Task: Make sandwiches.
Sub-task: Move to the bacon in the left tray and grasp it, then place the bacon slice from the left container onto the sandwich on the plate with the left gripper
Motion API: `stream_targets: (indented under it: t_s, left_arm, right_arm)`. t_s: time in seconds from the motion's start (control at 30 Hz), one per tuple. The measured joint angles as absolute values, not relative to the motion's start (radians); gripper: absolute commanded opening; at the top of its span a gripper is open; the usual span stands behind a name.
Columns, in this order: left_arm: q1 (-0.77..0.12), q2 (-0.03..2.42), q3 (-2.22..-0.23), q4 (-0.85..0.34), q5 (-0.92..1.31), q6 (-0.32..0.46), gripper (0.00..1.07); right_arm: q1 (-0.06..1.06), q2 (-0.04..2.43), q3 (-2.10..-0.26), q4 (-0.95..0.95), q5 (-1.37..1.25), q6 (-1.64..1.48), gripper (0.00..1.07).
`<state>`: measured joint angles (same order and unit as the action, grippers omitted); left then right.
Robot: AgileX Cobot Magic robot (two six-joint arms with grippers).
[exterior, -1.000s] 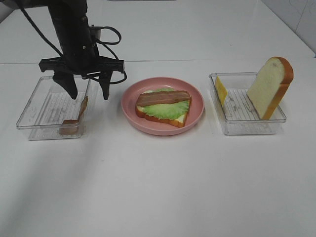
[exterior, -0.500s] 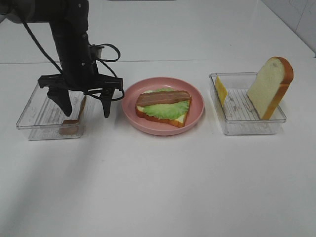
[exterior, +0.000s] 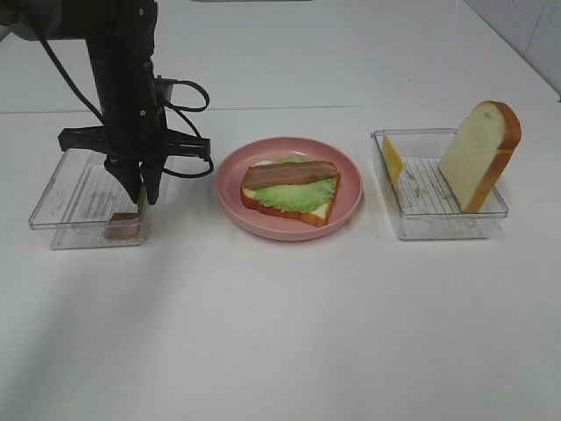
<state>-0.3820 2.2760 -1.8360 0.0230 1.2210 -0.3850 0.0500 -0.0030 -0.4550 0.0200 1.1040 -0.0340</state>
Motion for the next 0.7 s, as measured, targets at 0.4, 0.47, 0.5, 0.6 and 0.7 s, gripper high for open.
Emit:
stream_targets:
  t_s: [0.4,0.47,0.5,0.6,0.7]
  left_arm:
    - [-0.382,2.276,-1.853,0.033,1.228,-0.348,0.0]
    - [-0.382,2.276,-1.879,0.032,1.226,-0.336,0.0]
    - [-0.382,2.275,-1.895,0.032,1.224,-0.331,0.0]
    - [-0.382,2.271,-1.931,0.031,1.224,-0.324,0.0]
    - [-0.382,2.262,-2.014,0.025,1.225,-0.318,0.0]
  right_arm:
    - [0.05,-0.003,-0.455,0.02,1.104,-0.034,0.8]
    - [0.05,-0.003,-0.455,0.02,1.104,-0.034,0.8]
    - [0.05,-0.003,-0.455,0.02,1.104,-0.034,0.8]
    - [0.05,-0.003,-0.455,0.02,1.104,-0.034,0.8]
    - [0.05,-0.003,-0.455,0.02,1.104,-0.034,0.8]
